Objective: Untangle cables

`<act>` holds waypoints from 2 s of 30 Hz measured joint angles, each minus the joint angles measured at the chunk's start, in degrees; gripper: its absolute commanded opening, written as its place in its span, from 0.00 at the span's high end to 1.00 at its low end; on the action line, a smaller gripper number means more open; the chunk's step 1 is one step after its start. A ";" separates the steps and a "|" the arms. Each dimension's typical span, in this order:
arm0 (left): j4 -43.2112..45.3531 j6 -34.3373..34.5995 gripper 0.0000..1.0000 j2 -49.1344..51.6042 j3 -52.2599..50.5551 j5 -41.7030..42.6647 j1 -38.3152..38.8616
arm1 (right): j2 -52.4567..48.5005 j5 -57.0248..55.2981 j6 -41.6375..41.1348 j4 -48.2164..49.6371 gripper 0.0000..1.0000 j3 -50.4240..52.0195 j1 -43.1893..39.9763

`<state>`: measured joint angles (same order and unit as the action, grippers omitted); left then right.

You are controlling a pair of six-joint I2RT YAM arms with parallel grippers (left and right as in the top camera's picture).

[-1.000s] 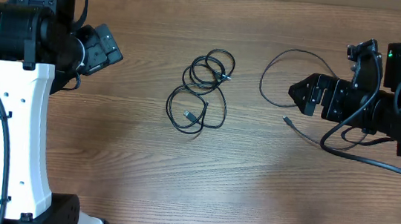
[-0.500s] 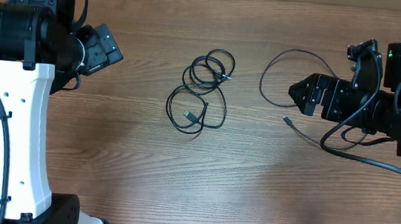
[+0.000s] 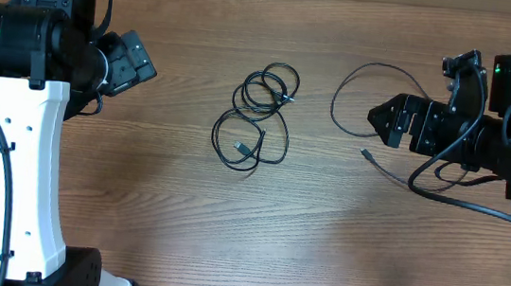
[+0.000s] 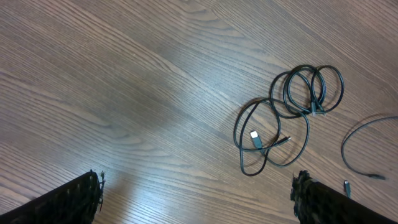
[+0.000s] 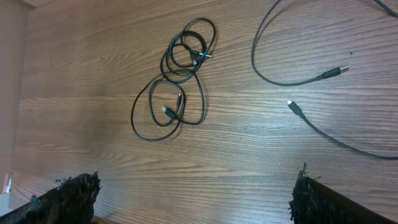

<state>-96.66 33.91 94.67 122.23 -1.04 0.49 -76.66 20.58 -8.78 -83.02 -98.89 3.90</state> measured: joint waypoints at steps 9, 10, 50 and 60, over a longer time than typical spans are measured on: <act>-0.02 0.00 0.01 0.00 0.00 0.00 0.00 | 0.00 0.02 -1.77 1.42 0.00 0.00 0.00; 0.00 0.00 0.01 0.00 0.00 0.00 0.00 | 0.00 0.02 -1.95 1.38 0.00 0.00 0.00; -0.02 0.00 0.00 0.00 0.00 0.00 0.00 | -15.34 -10.19 -3.45 2.75 0.00 0.11 0.00; 0.00 0.00 0.00 0.02 0.00 0.00 0.00 | -18.62 -19.52 -20.57 3.91 0.00 0.11 -6.01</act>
<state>-96.66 33.91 94.70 122.23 -1.04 0.49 -95.29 1.06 -29.34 -79.11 -98.78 -2.11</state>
